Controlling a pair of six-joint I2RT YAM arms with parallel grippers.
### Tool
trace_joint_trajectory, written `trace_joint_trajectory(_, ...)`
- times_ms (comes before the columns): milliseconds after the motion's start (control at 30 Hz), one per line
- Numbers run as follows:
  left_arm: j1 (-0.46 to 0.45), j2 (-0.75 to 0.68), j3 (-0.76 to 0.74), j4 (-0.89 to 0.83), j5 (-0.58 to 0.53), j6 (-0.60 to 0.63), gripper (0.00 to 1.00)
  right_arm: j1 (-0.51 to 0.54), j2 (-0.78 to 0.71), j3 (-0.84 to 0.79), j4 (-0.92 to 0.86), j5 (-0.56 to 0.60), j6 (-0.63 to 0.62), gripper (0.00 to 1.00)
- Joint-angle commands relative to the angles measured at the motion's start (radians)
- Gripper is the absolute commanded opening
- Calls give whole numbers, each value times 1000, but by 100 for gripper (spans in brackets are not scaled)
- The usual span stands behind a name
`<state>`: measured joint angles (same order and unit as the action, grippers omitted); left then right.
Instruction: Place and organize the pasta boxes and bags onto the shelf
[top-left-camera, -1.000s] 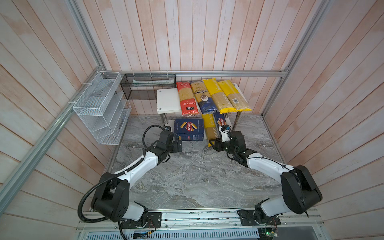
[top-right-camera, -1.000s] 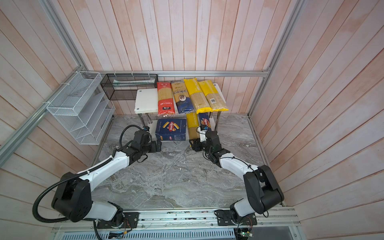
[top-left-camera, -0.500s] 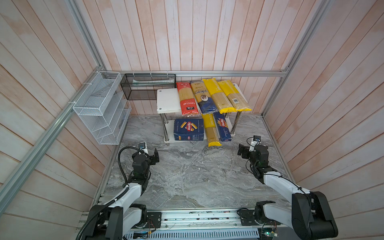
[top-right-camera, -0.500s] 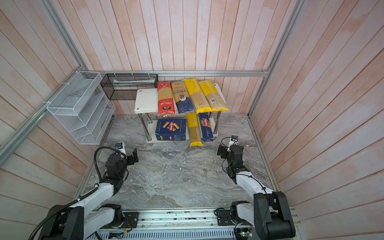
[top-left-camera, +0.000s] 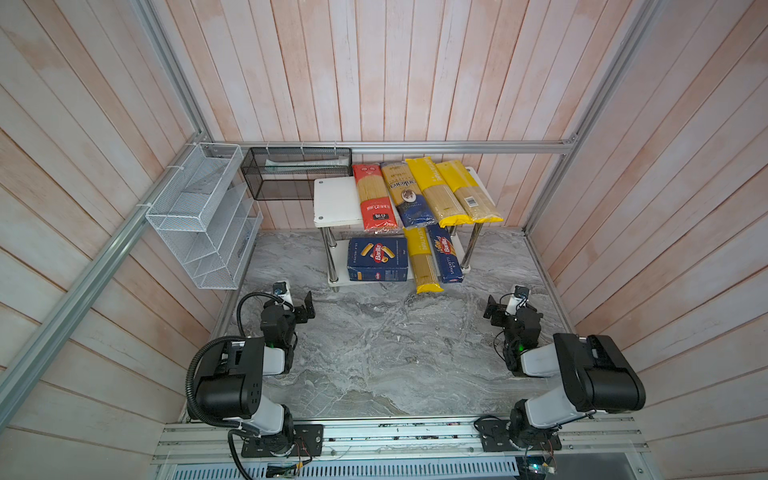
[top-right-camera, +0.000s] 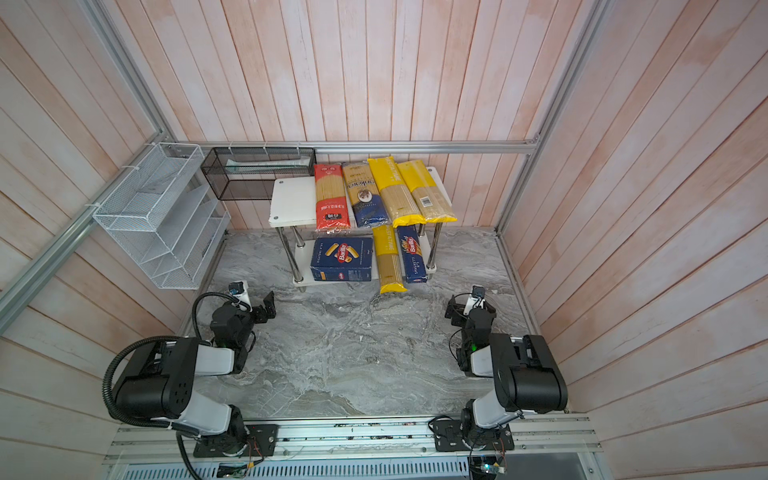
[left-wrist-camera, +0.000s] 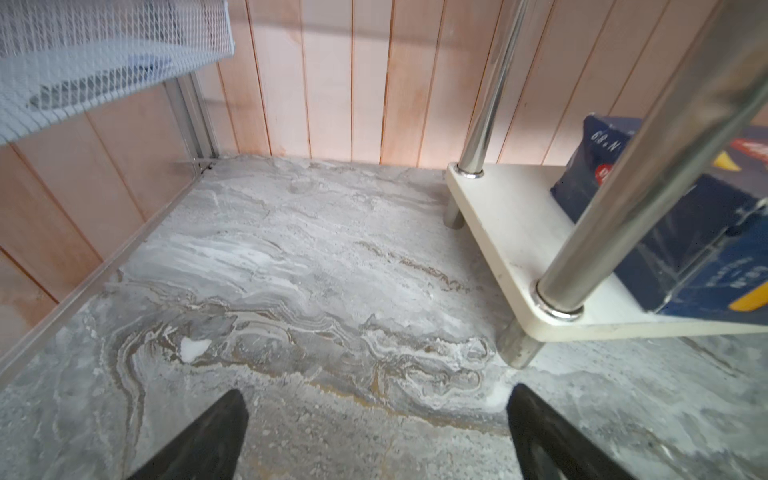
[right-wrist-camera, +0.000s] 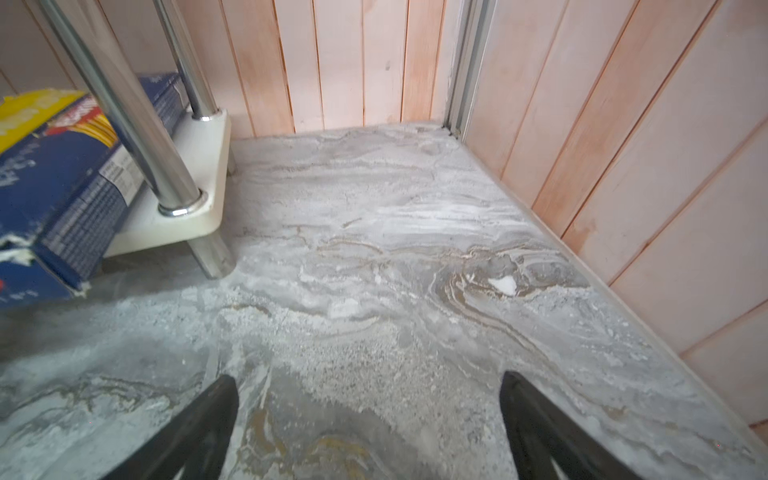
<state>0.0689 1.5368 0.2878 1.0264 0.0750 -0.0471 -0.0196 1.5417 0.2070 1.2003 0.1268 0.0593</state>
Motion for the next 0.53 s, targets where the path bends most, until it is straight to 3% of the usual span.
trace_joint_trajectory(0,-8,-2,3,67,14,13,100,-3,8,1,119,29,2,98)
trace_joint_trajectory(67,-16,1,11,54,7,21,100,-3,-37,36,-18,22,1,98)
trace_joint_trajectory(167,-20,1,10,57,4,24,100,-3,-4,9,89,27,1,98)
trace_joint_trajectory(300,-20,3,14,50,6,21,100,-3,-28,30,7,23,-2,98)
trace_joint_trajectory(500,-21,4,14,49,0,26,100,-3,-25,28,19,23,0,98)
